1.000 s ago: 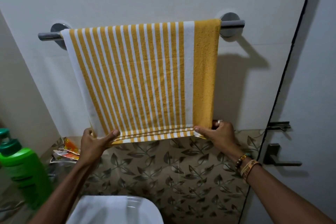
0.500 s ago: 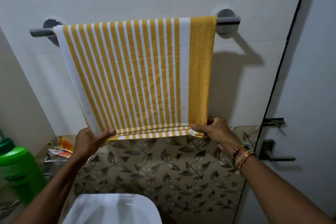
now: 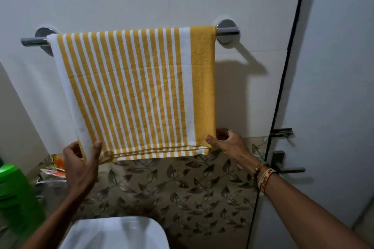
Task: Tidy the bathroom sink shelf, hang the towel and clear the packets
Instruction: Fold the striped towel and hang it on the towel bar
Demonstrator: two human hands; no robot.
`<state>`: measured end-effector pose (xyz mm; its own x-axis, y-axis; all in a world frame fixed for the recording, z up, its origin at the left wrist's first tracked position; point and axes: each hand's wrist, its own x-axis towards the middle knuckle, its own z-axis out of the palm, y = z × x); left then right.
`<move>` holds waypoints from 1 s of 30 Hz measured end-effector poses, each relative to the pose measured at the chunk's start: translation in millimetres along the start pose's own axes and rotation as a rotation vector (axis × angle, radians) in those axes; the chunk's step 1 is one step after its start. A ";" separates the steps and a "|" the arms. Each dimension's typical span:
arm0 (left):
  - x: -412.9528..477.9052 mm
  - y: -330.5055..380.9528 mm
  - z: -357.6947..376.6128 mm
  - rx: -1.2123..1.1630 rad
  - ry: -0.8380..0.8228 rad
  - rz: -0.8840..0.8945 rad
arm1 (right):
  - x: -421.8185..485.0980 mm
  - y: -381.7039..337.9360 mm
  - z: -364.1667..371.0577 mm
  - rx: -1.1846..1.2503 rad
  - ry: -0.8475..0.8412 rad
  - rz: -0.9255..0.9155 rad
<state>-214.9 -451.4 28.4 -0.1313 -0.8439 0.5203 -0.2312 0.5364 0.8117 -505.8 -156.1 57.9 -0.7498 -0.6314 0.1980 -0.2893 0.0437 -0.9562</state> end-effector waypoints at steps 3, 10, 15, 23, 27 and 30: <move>-3.7 8.2 -1.1 -0.053 0.078 0.016 | -1.9 -3.7 -2.0 0.011 -0.002 -0.024; -17.6 38.0 2.6 -0.036 0.161 0.091 | -8.5 -24.3 -6.5 0.080 -0.066 0.009; -28.9 57.5 7.8 0.016 0.158 0.125 | -6.2 -39.8 -13.0 0.075 -0.057 0.030; -51.4 87.4 22.4 0.148 0.285 0.094 | 14.0 -44.0 -28.2 0.143 -0.203 0.008; -73.0 105.2 34.6 0.297 0.295 0.034 | 29.1 -39.1 -38.1 0.178 -0.321 -0.048; -92.3 114.5 47.6 0.341 0.291 0.039 | 42.1 -29.1 -38.5 0.206 -0.386 -0.072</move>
<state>-275.2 -312.8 60.7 0.1195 -0.7578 0.6414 -0.5426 0.4912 0.6814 -551.9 -154.2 102.3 -0.4439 -0.8716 0.2080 -0.1786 -0.1414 -0.9737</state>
